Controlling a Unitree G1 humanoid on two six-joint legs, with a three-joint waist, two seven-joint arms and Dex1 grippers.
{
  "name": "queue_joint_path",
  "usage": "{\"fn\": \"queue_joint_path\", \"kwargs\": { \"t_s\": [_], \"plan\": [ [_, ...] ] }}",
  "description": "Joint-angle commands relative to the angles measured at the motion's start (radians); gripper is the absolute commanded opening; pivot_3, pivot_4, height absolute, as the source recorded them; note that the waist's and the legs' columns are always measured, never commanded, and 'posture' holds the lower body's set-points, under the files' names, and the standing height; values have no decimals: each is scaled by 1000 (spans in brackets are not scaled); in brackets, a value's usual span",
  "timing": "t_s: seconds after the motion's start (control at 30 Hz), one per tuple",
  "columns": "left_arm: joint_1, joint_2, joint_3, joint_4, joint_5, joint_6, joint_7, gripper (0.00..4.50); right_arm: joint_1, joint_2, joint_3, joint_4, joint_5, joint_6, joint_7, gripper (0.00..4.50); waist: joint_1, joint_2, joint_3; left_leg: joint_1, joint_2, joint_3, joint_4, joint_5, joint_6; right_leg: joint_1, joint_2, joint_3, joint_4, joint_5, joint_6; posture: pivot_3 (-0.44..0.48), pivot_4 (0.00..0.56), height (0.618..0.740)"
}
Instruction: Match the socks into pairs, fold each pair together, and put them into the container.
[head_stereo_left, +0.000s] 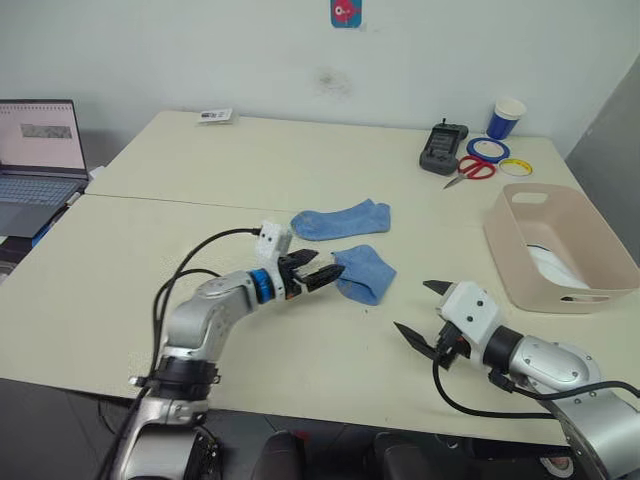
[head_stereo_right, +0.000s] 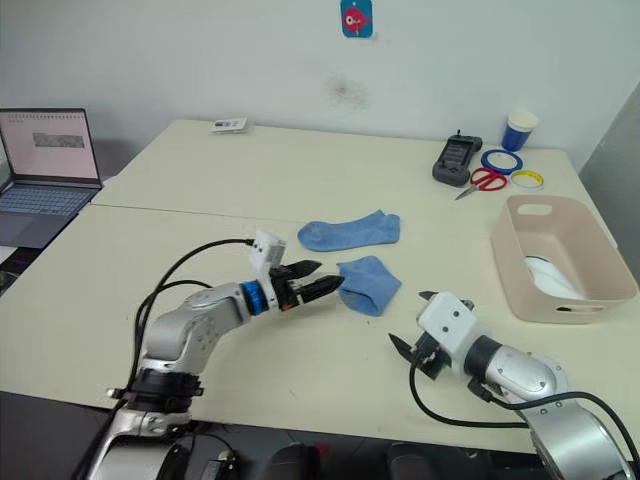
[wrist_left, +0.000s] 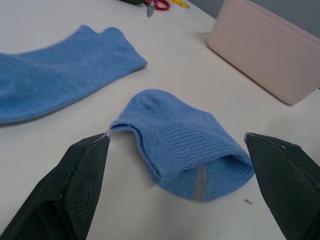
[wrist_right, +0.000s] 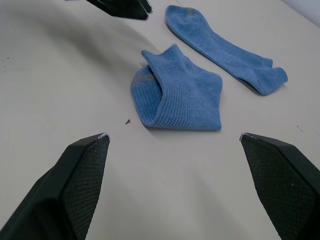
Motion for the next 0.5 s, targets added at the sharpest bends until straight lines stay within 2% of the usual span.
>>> {"fn": "queue_joint_path", "kwargs": {
  "t_s": [0.03, 0.13, 0.33, 0.5],
  "plan": [
    [-106, -52, -4, 113, 35, 49, 96, 4500, -24, 2, -9, -49, -5, 15, -16, 4490, 0, 0, 0, 0, 0, 0, 0, 0, 0, 0, 1, 0, 0, 0, 0, 0, 150, 725],
    [-172, -87, -30, 192, 43, 76, 80, 3918, -30, 3, -5, -62, -7, 30, -23, 4500, -2, 0, 0, 0, -1, 0, 0, 0, 0, 0, 3, 1, 0, 0, 0, 0, 150, 725],
    [-223, -117, -53, 292, 87, 14, 67, 2006, -27, 8, -3, -84, -10, 54, -44, 4500, -3, 0, 0, 0, 0, 0, 0, 2, -3, 0, 4, 0, 0, 0, 0, 0, 150, 725],
    [-208, -136, -7, 242, 68, -48, 79, 417, -20, 8, -8, -103, -8, 71, -55, 4500, -1, 0, 0, 0, 0, 0, 0, 2, -3, 0, 4, 0, 0, 0, 0, 0, 150, 725]
  ]
}}
